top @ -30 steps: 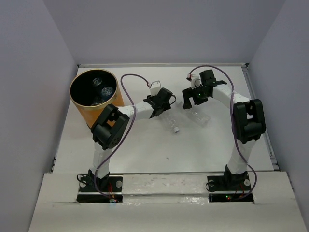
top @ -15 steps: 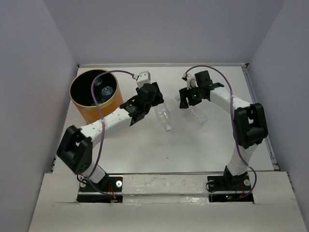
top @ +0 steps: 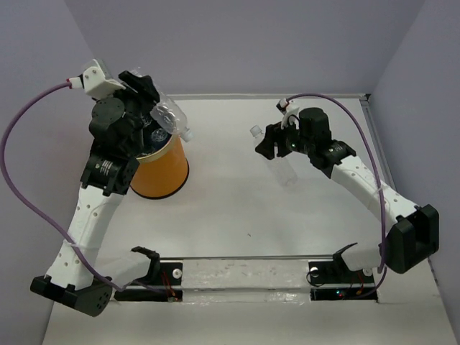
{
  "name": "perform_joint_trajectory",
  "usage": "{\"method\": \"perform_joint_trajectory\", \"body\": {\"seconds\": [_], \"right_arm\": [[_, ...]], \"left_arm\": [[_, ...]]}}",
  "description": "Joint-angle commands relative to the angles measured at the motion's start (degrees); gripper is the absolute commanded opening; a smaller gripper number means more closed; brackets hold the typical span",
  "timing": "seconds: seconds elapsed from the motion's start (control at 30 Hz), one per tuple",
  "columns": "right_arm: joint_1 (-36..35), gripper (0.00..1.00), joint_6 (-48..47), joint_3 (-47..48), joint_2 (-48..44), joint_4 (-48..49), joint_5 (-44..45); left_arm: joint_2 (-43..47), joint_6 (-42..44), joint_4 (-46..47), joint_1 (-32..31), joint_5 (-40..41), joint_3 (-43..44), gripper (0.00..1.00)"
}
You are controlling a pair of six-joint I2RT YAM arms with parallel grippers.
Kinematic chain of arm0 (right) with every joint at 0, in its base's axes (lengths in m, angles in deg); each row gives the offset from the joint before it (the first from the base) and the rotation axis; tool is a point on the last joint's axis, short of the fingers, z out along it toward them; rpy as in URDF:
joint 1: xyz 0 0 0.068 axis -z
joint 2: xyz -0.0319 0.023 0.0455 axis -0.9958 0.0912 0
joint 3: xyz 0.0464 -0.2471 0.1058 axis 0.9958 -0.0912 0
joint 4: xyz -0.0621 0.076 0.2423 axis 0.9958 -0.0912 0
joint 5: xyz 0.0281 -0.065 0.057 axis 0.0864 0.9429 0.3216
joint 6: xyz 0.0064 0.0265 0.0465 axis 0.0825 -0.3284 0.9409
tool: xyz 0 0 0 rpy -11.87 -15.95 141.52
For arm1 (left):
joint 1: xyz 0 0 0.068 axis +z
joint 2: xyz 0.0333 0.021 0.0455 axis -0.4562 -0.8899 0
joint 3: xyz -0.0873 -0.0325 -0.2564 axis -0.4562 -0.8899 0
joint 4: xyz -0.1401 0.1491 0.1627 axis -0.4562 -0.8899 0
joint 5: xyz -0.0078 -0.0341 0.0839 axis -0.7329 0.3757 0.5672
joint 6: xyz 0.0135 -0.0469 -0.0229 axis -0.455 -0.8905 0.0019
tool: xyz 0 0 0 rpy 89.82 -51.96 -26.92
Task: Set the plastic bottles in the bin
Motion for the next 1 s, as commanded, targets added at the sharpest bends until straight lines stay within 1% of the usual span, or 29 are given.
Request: {"method": "perform_joint_trajectory", "body": {"seconds": [0.0, 0.03, 0.07, 0.1, 0.23, 0.27, 0.3, 0.33, 0.4, 0.43, 0.47, 0.53, 0.57, 0.6, 0.63, 0.67, 0.7, 0.77, 0.8, 0.87, 0.9, 0.97], "right_arm": [[-4.46, 0.28, 5.47, -0.22, -3.43, 9.89, -2.51], [-5.34, 0.28, 5.74, 0.21, -3.52, 10.51, -2.60], [-6.13, 0.28, 6.09, 1.00, -3.35, 11.13, -2.77], [-7.88, 0.28, 6.44, 1.53, -3.17, 11.92, -2.60], [-12.11, 0.28, 6.70, 3.73, -1.77, 13.24, -1.02], [-12.90, 0.28, 6.79, 4.52, -1.16, 13.68, -0.58], [-13.52, 0.28, 7.31, 4.96, -0.71, 14.20, 1.08], [-14.22, 0.28, 7.67, 5.40, -0.01, 14.38, 1.96], [-15.11, 0.28, 8.02, 5.84, 0.52, 15.26, 2.67], [-15.80, 0.28, 8.98, 6.28, 0.78, 17.79, 2.85], [-16.33, 0.28, 10.12, 6.54, 1.57, 19.55, 2.68], [-17.03, 0.28, 11.18, 8.55, 2.63, 21.41, 1.89], [-17.04, 0.28, 11.62, 9.70, 3.33, 22.29, 1.80], [-17.74, 0.28, 12.32, 11.10, 5.16, 23.43, 1.54], [-18.44, 0.28, 12.76, 14.60, 6.22, 23.79, 1.62], [-18.45, 0.28, 13.47, 16.20, 7.28, 24.31, 1.45], [-18.97, 0.28, 15.13, 17.78, 8.33, 26.06, 0.23], [-19.50, 0.28, 17.42, 20.94, 11.31, 29.31, -0.14], [-20.11, 0.28, 19.43, 22.00, 12.29, 32.63, 0.12], [-20.82, 0.28, 20.76, 24.72, 16.05, 34.33, 0.21], [-21.69, 0.28, 21.46, 27.96, 17.30, 35.47, 1.17], [-23.28, 0.28, 21.65, 31.05, 19.84, 37.40, 2.49]], "left_arm": [[-0.75, 7.42, -3.73, 6.29, 10.76, 1.67, 0.43], [-1.10, 7.77, -3.73, 8.39, 12.80, 1.76, 0.43], [-2.06, 8.38, -2.25, 8.93, 15.17, 1.67, 0.44], [-2.68, 9.78, -1.36, 9.55, 19.45, 1.50, 0.45], [-6.90, 14.09, 4.25, 13.06, 27.30, 2.55, 0.45], [-9.26, 15.49, 7.75, 13.50, 29.15, 3.51, 0.45], [-10.41, 17.60, 9.87, 13.51, 33.17, 3.78, 0.45], [-12.43, 21.36, 13.64, 13.51, 34.86, 4.04, 0.45], [-13.32, 24.02, 17.34, 13.51, 37.42, 2.65, 0.45], [-13.24, 26.56, 19.63, 13.51, 38.65, 1.16, 0.46], [-12.45, 26.67, 22.78, 13.51, 39.01, -2.42, 0.50], [-10.61, 26.50, 25.18, 13.42, 38.40, -6.40, 0.62], [-9.73, 24.67, 25.19, 13.42, 38.22, -9.20, 0.67], [-8.68, 23.95, 25.19, 12.90, 37.44, -10.53, 0.81], [-6.32, 21.08, 24.84, 12.54, 36.82, -12.46, 0.96], [-4.90, 21.05, 24.14, 12.28, 35.77, -12.48, 0.96], [-3.67, 18.52, 23.00, 11.84, 31.84, -13.26, 0.99], [0.27, 16.31, 18.54, 11.49, 26.21, -12.40, 0.99], [1.60, 14.12, 17.12, 11.31, 20.87, -11.87, 0.99], [5.81, 11.65, 13.34, 11.31, 15.48, -10.99, 0.99], [7.23, 10.42, 12.89, 11.31, 10.93, -10.81, 0.99], [11.36, 8.92, 12.53, 11.40, 7.65, -11.07, 0.99]]}}
